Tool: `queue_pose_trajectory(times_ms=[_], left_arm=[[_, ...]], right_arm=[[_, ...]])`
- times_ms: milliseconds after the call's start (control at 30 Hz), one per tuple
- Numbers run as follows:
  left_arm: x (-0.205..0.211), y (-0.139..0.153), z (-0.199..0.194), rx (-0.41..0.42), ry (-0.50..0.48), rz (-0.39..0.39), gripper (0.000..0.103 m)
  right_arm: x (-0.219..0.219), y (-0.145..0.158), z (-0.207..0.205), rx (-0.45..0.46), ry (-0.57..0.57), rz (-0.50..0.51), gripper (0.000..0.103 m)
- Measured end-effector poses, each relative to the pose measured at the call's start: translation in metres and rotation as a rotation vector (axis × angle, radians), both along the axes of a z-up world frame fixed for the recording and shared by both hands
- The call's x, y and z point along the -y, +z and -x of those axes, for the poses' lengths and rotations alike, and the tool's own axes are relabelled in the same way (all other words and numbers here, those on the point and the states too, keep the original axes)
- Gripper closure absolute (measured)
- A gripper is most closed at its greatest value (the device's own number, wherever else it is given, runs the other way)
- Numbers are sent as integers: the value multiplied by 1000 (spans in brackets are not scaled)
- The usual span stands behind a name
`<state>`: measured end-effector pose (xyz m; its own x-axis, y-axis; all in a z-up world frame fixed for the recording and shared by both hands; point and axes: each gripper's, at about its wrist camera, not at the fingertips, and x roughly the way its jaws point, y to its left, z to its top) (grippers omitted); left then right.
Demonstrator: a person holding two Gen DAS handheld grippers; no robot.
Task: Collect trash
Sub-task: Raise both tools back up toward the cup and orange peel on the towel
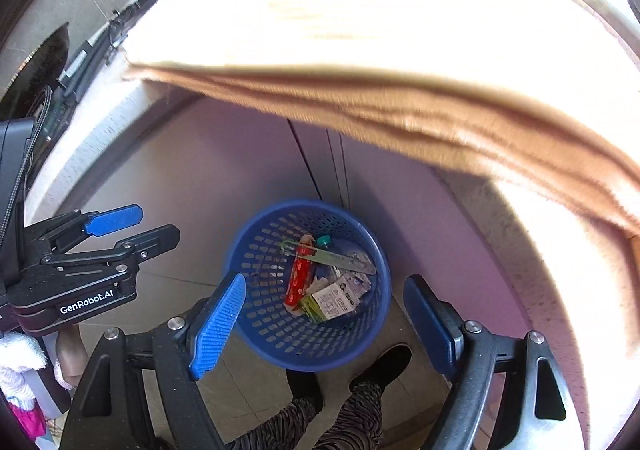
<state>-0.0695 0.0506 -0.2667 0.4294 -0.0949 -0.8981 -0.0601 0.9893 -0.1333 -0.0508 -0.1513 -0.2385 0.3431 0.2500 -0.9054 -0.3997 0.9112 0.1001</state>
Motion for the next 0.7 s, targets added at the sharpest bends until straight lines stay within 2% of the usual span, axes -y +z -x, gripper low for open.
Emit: queue_pose_trajectory(times_ms=[267,367,633,700], left_arm=[[-2,42,3,91,-13,-2,42],[-3,58,4,127,-15,2,35],[-1,95,2,195,-26,-2,34],[3,102,-2,211,-25,-10,30]], right_arm=[[7,36,10,61,-5,-53,17],[11,53,12,84,-8,-70,17],[24,89,13,136,-31,-118,14],[27,97,12,144,-31,-126,13]])
